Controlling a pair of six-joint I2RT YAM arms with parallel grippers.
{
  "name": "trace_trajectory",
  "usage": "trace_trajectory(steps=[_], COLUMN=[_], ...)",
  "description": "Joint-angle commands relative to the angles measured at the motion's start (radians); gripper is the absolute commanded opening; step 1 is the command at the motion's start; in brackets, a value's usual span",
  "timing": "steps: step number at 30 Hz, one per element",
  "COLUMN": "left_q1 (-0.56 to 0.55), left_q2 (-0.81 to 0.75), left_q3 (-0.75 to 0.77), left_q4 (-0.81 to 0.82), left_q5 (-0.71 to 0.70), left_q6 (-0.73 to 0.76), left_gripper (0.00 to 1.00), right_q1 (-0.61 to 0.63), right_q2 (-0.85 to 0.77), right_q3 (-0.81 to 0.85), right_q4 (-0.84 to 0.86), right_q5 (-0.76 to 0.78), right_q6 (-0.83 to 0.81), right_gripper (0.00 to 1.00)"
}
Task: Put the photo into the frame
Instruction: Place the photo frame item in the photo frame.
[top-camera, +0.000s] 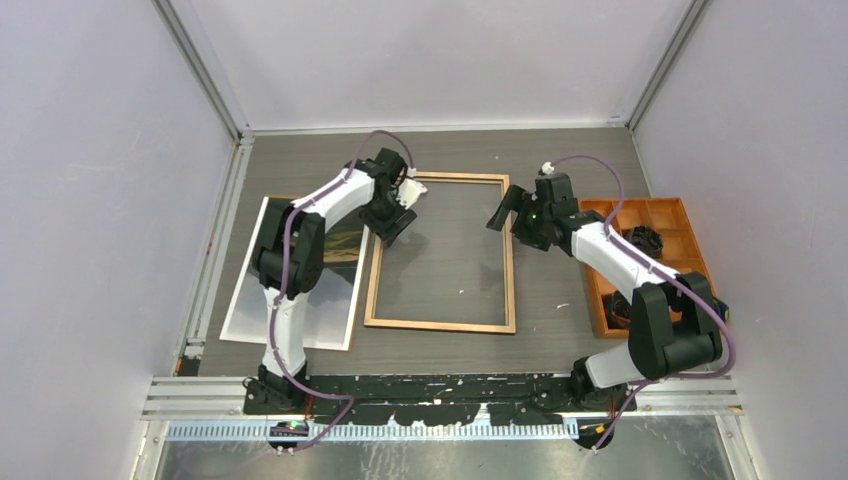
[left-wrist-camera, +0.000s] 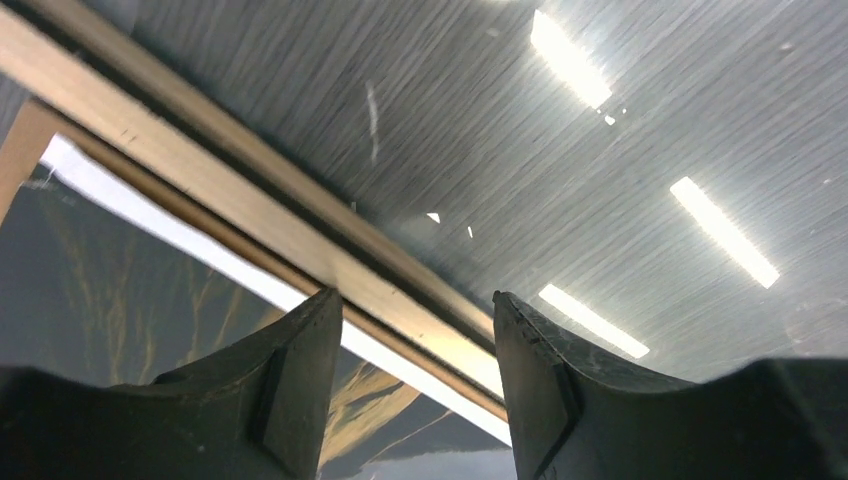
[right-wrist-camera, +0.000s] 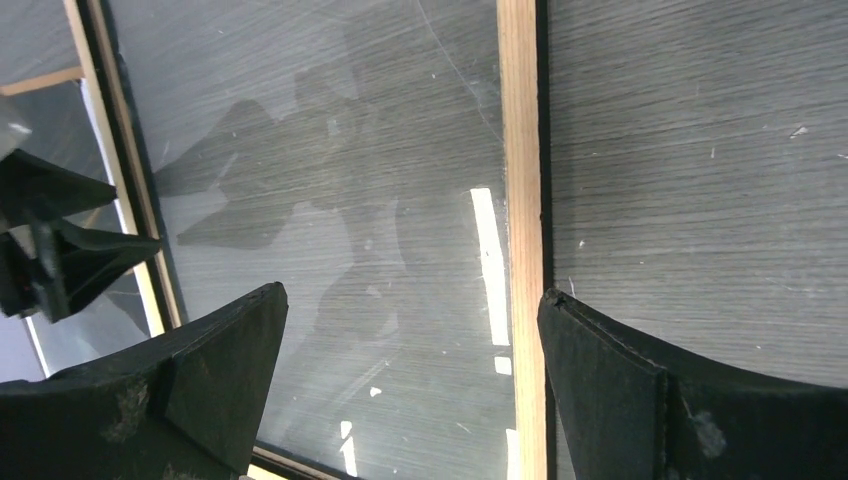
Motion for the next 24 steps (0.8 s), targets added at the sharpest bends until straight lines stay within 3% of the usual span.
trace_trajectory(steps=[1, 13, 24], left_q1=[-0.014, 0.173, 0.096], left_q2=[0.024, -0.225, -0.139], left_q3=[0.061, 0.056, -0.113], left_q4=[-0.031, -0.11, 0.148], left_q5=[0.045, 0.137, -0.126], left_q6=[-0.024, -0.003, -0.068], left_gripper=[0.59, 0.6, 0.59], right_q1=[-0.006, 0.017, 0.051], right_q2=[-0.085, -0.198, -0.227], right_q3=[0.023, 0.075, 0.081], right_q4=[-0.037, -0.141, -0.174], right_q5=[0.04, 0.05, 0.096], right_q6=[0.019, 0.042, 0.057], right_gripper=[1.0, 1.0, 1.0])
